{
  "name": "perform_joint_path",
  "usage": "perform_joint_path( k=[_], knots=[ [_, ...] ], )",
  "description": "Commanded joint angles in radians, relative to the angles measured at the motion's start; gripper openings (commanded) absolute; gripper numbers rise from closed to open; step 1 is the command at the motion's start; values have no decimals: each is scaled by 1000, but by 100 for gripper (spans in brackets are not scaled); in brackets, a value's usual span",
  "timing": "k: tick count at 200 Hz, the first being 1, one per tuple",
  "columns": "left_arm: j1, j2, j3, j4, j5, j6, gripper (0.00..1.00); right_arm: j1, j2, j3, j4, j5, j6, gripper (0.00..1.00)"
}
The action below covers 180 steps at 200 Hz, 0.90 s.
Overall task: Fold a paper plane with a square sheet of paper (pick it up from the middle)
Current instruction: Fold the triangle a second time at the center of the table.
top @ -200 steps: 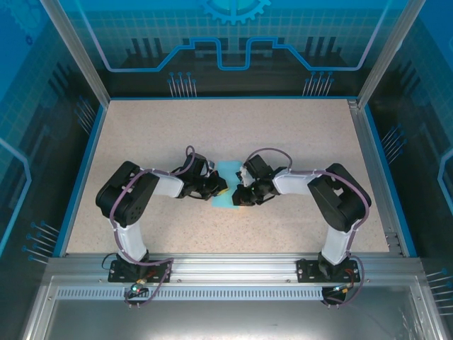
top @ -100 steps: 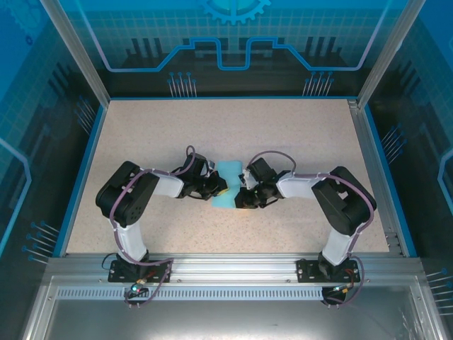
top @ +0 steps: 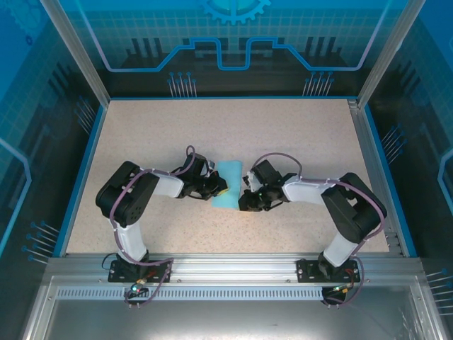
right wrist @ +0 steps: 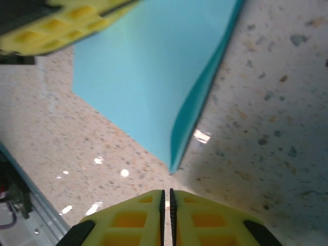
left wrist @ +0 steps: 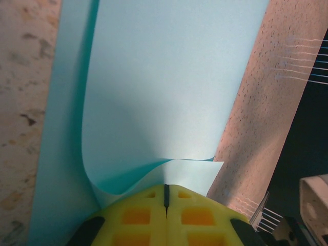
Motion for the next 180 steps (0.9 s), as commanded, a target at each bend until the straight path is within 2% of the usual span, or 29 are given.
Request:
perform_joint_path(
  k=[1, 70, 102, 144, 180],
  knots=[
    [4, 13, -16, -93, -26, 17, 0, -3, -13, 27, 43, -41, 47, 14],
    [4, 10, -11, -90, -21, 15, 0, 2, 142, 154, 76, -52, 66, 14],
    [3, 7, -10, -89, -21, 16, 0, 0, 186, 177, 12, -19, 34, 14],
    [3, 6, -6, -89, -28, 24, 0, -8, 245, 158, -59, 24, 16, 9],
    [8, 0, 10, -110, -48, 50, 0, -17, 234, 128, -54, 29, 16, 8]
  ],
)
